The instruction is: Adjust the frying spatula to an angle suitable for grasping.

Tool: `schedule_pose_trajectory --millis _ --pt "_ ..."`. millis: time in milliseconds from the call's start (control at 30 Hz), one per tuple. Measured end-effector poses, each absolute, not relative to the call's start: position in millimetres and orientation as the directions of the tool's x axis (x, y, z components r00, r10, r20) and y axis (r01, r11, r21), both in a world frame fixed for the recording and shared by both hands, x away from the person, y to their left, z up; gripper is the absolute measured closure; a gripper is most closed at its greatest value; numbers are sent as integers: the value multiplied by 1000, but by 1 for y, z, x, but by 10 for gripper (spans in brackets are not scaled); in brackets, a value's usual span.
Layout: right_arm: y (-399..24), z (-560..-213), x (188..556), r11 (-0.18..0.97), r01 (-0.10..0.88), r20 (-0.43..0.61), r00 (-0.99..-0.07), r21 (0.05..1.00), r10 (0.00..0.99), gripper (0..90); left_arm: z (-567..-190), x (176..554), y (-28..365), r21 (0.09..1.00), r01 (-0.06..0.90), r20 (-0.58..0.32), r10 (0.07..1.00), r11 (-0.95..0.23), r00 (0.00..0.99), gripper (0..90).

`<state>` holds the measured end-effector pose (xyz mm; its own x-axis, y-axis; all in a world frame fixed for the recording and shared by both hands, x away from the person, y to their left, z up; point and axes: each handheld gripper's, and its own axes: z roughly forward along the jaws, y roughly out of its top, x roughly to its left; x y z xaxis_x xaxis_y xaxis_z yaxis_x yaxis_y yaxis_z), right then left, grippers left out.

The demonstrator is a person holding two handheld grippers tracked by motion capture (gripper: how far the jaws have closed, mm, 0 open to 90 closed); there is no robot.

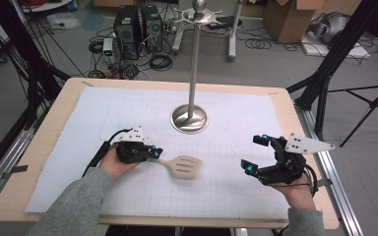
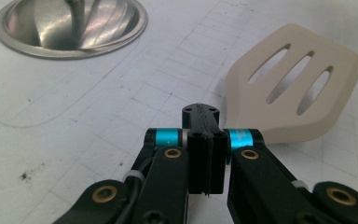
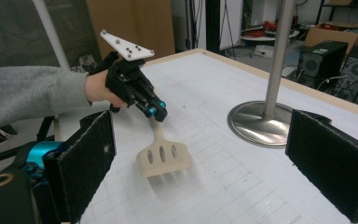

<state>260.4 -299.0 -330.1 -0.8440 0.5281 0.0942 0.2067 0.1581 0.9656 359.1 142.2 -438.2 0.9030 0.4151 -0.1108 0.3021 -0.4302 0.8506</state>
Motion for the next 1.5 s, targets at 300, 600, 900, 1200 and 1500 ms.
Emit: schedule_pose_trajectory --millis 300,600,900,1200,1500 --pt "-298 -331 262 159 208 96 -846 965 524 74 -444 359 137 835 301 -97 416 -460 904 896" --pt "-298 -331 261 156 213 103 -849 965 519 74 -446 358 131 817 301 -69 433 -493 899 896" --pt "-298 -331 261 160 210 100 -851 965 515 73 -446 356 129 808 280 -38 428 -518 903 898" --pt "-299 -331 260 157 208 99 -849 966 518 74 -447 361 121 791 297 -32 449 -535 893 898" --pt "-296 -331 262 163 213 102 -853 963 512 74 -445 357 120 783 300 -26 454 -544 891 900"
